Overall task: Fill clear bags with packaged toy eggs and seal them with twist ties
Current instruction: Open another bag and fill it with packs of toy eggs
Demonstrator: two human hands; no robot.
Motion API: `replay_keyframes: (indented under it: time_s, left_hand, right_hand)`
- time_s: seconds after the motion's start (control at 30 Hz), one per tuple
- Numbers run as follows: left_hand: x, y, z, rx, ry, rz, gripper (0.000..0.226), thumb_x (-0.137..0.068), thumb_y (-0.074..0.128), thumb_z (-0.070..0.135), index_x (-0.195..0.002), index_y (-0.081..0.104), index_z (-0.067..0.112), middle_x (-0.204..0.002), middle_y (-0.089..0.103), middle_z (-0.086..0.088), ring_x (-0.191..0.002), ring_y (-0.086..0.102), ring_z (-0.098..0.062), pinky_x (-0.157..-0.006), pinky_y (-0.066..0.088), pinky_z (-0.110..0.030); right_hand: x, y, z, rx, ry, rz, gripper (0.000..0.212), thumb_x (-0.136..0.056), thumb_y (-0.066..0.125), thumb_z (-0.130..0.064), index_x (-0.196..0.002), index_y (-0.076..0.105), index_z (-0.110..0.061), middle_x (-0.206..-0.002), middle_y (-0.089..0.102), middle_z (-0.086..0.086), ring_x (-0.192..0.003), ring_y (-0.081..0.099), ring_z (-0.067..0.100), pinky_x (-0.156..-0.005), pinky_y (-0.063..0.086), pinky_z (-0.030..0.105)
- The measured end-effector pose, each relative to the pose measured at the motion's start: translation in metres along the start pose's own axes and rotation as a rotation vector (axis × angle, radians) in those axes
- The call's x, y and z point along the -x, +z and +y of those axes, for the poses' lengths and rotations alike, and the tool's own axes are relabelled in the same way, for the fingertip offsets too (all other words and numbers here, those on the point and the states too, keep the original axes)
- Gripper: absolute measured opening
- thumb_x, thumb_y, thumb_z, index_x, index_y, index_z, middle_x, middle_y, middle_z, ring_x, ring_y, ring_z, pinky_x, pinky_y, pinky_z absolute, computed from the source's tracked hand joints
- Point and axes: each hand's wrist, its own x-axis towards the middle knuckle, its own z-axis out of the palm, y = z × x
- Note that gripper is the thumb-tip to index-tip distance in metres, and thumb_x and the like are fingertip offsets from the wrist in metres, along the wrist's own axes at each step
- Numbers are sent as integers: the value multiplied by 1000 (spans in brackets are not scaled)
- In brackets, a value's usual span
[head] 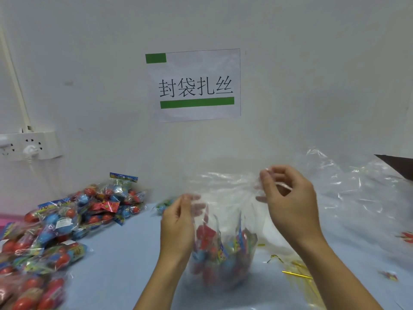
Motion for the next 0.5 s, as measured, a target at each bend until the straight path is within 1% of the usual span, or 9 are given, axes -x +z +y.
replay_keyframes:
  time_s: [0.07,0.17,0.23,0.27,0.3,0.37,0.4,0.43,0.5]
  left_hand:
    - [1,0,-2,20,-56,-10,39,-106,37,31,-97,70,13,-88,77,0,-81,72,-13,-74,51,-26]
    - [-4,-3,4,77,-46,66,39,-107,35,30,-97,68,11,-86,77,5,-79,72,-8,-71,50,-23]
    - [-7,-6,4,114,-82,111,39,-108,35,30,-98,67,9,-85,77,4,-79,73,-10,-75,52,-27]
    - [-7,-8,2,122,-111,120,39,-108,35,29,-99,66,8,-85,77,2,-80,73,-11,-76,52,-29]
    - [-8,-10,0,116,-136,122,38,-108,34,29,-100,66,9,-86,76,2,-80,73,-12,-76,52,-30]
    - [-9,-13,-2,93,-161,108,38,-108,34,30,-100,68,16,-88,76,7,-81,72,-6,-72,50,-26]
    - [-10,-14,-1,85,-163,100,38,-108,33,32,-100,69,20,-89,75,11,-81,71,-2,-72,48,-23]
    - [-10,-16,0,80,-165,91,38,-108,33,33,-100,69,22,-90,75,13,-83,70,-1,-72,47,-23]
    - [-9,-17,3,105,-184,60,38,-107,35,34,-102,70,20,-93,75,11,-90,71,-8,-80,49,-28]
  right_hand:
    - [1,2,6,-19,104,-6,9,-98,63,-17,-89,66,-17,-85,69,4,-79,73,18,-61,61,25]
    - [-6,0,3,-199,172,14,12,-102,56,-22,-100,66,-17,-94,74,5,-85,75,14,-66,59,24]
    - [-12,-7,3,-195,257,-33,17,-105,49,-26,-106,66,-22,-103,74,2,-93,74,15,-73,56,29]
    - [-15,-12,5,-135,325,-94,19,-105,48,-22,-110,66,-22,-106,74,2,-96,73,17,-76,54,31]
    - [-16,-19,8,-44,401,-195,23,-103,48,-15,-116,66,-21,-109,73,1,-98,72,19,-78,53,34]
    - [-16,-33,15,210,492,-496,37,-95,56,-6,-126,63,-24,-112,73,-5,-101,71,18,-84,55,36]
    - [-14,-39,17,337,496,-670,45,-91,64,-11,-130,59,-32,-118,71,-11,-104,70,14,-90,56,37]
    - [-10,-42,18,436,500,-834,57,-85,73,-22,-134,52,-42,-126,65,-17,-109,67,10,-96,55,36]
    - [-1,-38,19,531,504,-1038,93,-65,85,-47,-141,32,-56,-139,50,-26,-122,56,2,-106,48,29]
